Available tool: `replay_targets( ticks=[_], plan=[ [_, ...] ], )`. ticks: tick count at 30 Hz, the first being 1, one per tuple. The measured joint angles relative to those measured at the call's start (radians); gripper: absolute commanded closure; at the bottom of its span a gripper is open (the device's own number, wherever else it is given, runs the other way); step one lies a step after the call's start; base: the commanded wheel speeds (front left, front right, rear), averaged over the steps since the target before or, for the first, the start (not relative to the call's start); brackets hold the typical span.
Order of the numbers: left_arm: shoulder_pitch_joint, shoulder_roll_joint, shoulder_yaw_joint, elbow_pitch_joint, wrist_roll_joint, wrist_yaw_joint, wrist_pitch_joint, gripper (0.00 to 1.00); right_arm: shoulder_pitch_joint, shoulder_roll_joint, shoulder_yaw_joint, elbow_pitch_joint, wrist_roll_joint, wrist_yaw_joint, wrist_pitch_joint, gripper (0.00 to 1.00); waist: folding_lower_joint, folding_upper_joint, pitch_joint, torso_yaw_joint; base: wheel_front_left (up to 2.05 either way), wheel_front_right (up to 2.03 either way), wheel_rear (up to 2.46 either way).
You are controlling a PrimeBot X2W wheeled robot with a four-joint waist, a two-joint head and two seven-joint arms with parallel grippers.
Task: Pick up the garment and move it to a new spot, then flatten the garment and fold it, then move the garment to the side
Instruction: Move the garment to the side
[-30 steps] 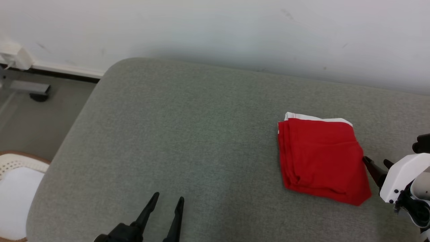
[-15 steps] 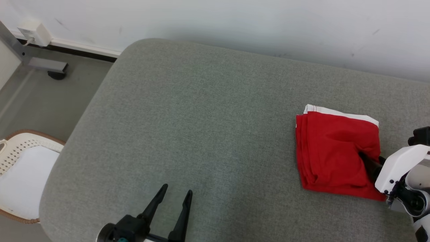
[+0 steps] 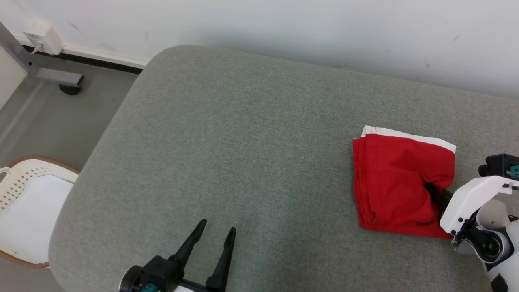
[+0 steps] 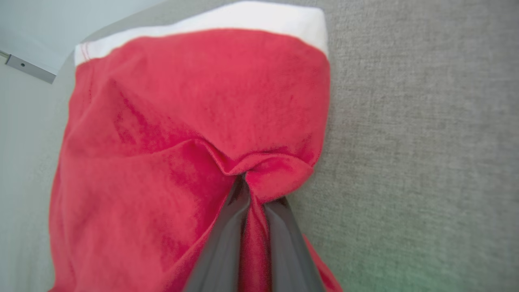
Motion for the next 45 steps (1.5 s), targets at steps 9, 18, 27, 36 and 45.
replay_targets(
  ticks=[9,18,27,36,45],
  plan=[
    [0.011,0.0,0.014,-0.002,-0.007,0.0,0.0,0.0,0.001,-0.058,0.048,-0.041,0.057,0.0,-0.085,1.0,0.0,0.0001,-0.021,-0.031,0.0,0.0,0.0],
    [0.028,0.0,0.036,-0.024,-0.01,0.009,0.0,0.0,0.008,-0.117,0.091,-0.1,0.097,0.0,-0.119,1.0,0.0,0.0001,-0.039,-0.118,0.0,0.0,0.0],
    [0.02,0.0,0.043,-0.044,-0.008,0.008,0.0,0.0,0.005,-0.214,0.081,-0.161,0.091,0.0,-0.115,1.0,0.0,0.0,-0.018,-0.241,0.0,0.0,0.0],
    [-0.004,0.017,0.052,-0.057,-0.004,0.005,0.0,0.0,0.007,-0.276,-0.001,-0.204,0.068,0.0,-0.108,1.0,0.0,0.0001,0.043,-0.317,0.0,0.0,0.0],
    [-0.014,0.042,0.049,-0.063,0.0,0.002,0.0,0.0,0.009,-0.296,-0.109,-0.203,0.011,0.0,-0.083,1.0,0.0,0.0,0.085,-0.339,0.0,0.0,0.0]
  ],
)
